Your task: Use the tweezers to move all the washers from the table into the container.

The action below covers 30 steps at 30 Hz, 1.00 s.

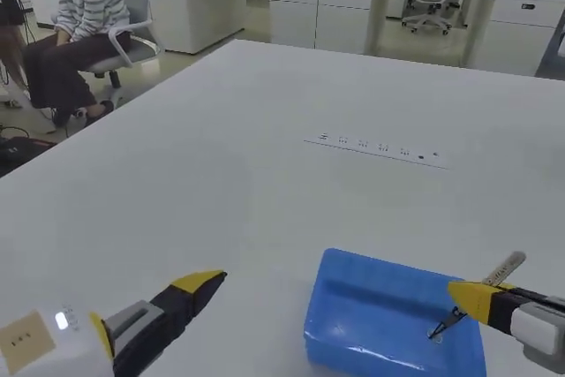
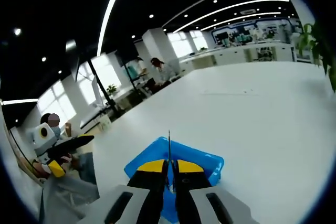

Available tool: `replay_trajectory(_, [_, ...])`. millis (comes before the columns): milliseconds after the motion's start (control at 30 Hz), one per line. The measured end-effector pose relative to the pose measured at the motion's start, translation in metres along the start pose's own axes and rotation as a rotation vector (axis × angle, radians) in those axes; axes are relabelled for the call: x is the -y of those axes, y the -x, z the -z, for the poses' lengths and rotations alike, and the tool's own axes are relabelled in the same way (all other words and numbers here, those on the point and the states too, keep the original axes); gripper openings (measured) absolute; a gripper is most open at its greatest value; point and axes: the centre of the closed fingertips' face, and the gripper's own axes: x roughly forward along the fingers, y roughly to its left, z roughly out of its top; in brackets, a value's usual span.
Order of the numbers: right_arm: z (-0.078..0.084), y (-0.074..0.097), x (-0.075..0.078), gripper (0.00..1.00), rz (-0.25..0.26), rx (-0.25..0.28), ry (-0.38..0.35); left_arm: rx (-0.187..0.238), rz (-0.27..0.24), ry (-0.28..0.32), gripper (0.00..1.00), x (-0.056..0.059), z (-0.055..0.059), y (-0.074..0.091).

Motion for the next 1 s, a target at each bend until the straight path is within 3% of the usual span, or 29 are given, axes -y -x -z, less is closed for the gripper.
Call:
replay_trajectory(167, [0.013, -0.01, 0.014, 0.03, 0.041, -0.056, 0.068, -0.021, -0.002, 0.007, 0.82, -0.001, 0.003, -0.001])
replay_trajectory(367, [0.021, -0.015, 0.021, 0.03, 0.054, -0.077, 0.073, -0.023, 0.002, -0.003, 0.82, 0.0, 0.004, -0.001])
replay_trajectory(800, [0.029, -0.016, 0.026, 0.03, 0.069, -0.095, 0.1, -0.029, -0.007, -0.006, 0.82, -0.003, 0.006, 0.0])
replay_trajectory(1000, [0.029, -0.013, 0.026, 0.04, 0.071, -0.077, 0.121, -0.034, -0.006, -0.012, 0.82, -0.002, 0.007, 0.0])
